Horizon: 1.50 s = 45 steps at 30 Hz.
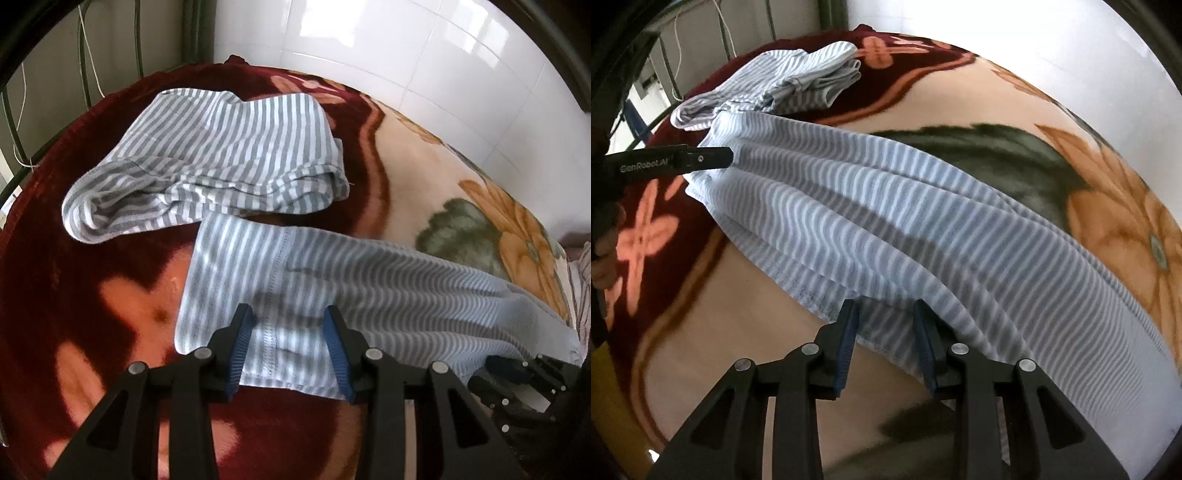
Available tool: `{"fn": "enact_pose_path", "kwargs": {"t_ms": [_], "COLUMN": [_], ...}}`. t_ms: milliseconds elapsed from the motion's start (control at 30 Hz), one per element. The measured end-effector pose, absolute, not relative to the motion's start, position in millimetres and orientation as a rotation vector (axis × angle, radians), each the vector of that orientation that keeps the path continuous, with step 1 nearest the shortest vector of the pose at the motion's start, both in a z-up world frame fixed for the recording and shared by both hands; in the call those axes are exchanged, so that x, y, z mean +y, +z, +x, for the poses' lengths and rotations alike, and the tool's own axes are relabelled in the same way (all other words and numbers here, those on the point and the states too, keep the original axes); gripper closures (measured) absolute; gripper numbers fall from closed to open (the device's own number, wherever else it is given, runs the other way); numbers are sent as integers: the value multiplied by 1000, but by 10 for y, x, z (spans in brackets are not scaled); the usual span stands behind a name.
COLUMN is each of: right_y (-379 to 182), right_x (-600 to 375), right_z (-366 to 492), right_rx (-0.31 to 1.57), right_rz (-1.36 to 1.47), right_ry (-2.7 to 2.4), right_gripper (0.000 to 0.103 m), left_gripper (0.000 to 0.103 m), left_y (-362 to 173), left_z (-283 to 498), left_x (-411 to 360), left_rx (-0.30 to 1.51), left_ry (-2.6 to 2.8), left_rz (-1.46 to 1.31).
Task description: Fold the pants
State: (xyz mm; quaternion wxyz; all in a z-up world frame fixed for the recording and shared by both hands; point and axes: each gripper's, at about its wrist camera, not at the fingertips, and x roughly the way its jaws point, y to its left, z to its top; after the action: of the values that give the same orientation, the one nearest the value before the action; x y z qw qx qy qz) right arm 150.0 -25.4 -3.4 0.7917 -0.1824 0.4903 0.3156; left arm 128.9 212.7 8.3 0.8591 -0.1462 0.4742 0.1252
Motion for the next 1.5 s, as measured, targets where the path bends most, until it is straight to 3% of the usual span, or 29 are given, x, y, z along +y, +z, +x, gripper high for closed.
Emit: {"fn": "enact_pose_path", "kwargs": {"t_ms": [200, 233, 300, 400, 600, 900, 1033, 1367, 1500], "right_y": [-11, -25, 6, 138, 235, 99, 287, 28, 72], "right_x": [-211, -192, -193, -264, -363, -201, -56, 487, 445], "right_z": [1538, 1525, 1494, 1483, 1404, 1240, 1077, 1111, 1161], "right_rx": [1047, 1040, 1018, 1008, 1069, 1128, 1074, 997, 1016], "right_rz": [-400, -418, -427, -348, -245, -327, -272, -494, -401], "right_ry": [664, 658, 637, 647, 771, 732, 809, 771, 795], "right_gripper": [72, 75, 97, 100, 100, 98, 76, 76, 76], "left_gripper": [61, 61, 61, 61, 61, 61, 61, 56, 56], "left_y": [67, 68, 73, 59, 46, 111, 137, -30, -40], "left_z": [1300, 1300, 1297, 1304, 1295, 1048, 896, 1061, 1113], "left_x": [2152, 2153, 2161, 2190, 2279, 2619, 2786, 2686, 2682], "left_rx": [1004, 1004, 1003, 1007, 1017, 1027, 1018, 1083, 1075], "left_ry": [274, 276, 283, 295, 316, 363, 357, 296, 321], "left_rz": [-303, -301, -295, -296, -326, -382, -427, -458, -460]}}
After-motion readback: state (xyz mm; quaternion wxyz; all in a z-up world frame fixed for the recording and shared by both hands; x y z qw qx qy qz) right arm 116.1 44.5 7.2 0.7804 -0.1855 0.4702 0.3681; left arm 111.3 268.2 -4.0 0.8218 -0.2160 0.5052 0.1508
